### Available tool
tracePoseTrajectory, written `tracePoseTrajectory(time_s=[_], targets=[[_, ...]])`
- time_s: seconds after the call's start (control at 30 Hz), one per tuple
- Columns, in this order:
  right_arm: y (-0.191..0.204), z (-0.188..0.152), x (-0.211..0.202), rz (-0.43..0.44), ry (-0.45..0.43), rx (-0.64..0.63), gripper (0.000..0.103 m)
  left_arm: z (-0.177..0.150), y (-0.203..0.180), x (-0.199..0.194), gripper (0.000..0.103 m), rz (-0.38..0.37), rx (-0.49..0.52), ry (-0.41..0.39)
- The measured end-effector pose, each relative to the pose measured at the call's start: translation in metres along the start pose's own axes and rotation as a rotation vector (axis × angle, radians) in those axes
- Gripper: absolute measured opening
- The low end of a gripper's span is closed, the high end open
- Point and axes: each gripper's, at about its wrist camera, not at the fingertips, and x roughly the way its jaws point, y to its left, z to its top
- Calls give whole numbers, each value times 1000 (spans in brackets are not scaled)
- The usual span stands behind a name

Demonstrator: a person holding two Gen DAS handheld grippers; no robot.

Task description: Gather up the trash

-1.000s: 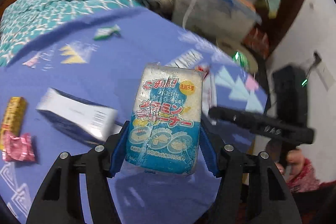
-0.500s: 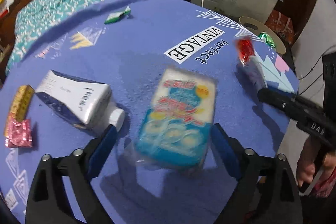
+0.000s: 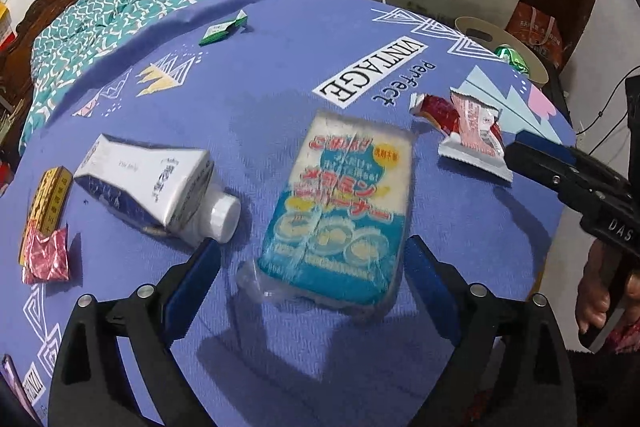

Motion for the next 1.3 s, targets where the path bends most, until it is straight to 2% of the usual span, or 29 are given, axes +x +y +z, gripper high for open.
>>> tracePoseTrajectory(time_s=[0.03, 0.07, 0.13, 0.23, 0.3, 0.37, 0.4, 0.43, 0.53, 0.63, 0.73, 0.87, 0.93, 0.97, 1.0, 1.03, 1.07, 1.1, 1.17, 1.23, 1.3], targets=[[-5, -2, -1, 8, 4, 26, 58, 2, -1, 2, 81, -1, 6, -3], [-9, -2, -1, 9, 6, 45, 58, 3, -2, 5, 68, -7, 16, 3], [-13, -1, 1, 4, 8, 59, 57, 5, -3, 11, 60, -24, 25, 14], [-7, -1, 7, 2, 12, 37, 57, 8, -4, 9, 57, -30, 30, 2], [8, 0, 14, 0, 28, -23, 57, 10, 0, 4, 57, -79, 9, -2], [20, -3, 19, -25, 40, -90, 46, 13, 4, -3, 57, -106, -11, -17], [25, -5, 21, -66, 42, -132, 30, 15, 7, -7, 57, -115, -20, -25], [28, -6, 22, -101, 41, -159, 19, 18, 8, -10, 57, -125, -29, -30], [17, -4, 19, -108, 33, -121, 5, 28, 9, -13, 58, -154, -43, -32], [-7, 2, 10, -127, -4, -48, 4, 37, 5, -8, 58, -163, -40, -21], [-32, 11, -1, -105, -28, 25, 4, 51, -4, 2, 58, -206, -34, 0], [-51, 16, -9, 39, -27, 136, 8, 70, -15, 6, 58, -227, -25, -1], [-46, 17, -7, 67, -15, 139, 10, 77, -17, 6, 58, -240, -31, -7], [-45, 18, -5, 77, -5, 132, 14, 78, -19, 8, 58, -241, -29, -3], [-43, 18, -3, 83, -1, 124, 24, 79, -20, 10, 58, -241, -26, 2], [-42, 20, -1, 80, -3, 115, 55, 78, -22, 13, 58, -241, -20, 12], [-42, 23, 0, 69, -11, 110, 76, 77, -24, 17, 58, -238, -12, 26], [-43, 26, -2, 71, -31, 107, 87, 75, -26, 20, 58, -237, -8, 35], [-43, 36, -1, 87, -32, 82, 78, 71, -28, 25, 58, -242, 0, 55], [-42, 46, 9, 86, 9, 54, 64, 67, -30, 29, 58, -235, 10, 64], [-43, 56, 25, 94, 54, 42, 62, 63, -28, 33, 58, -226, 7, 74]])
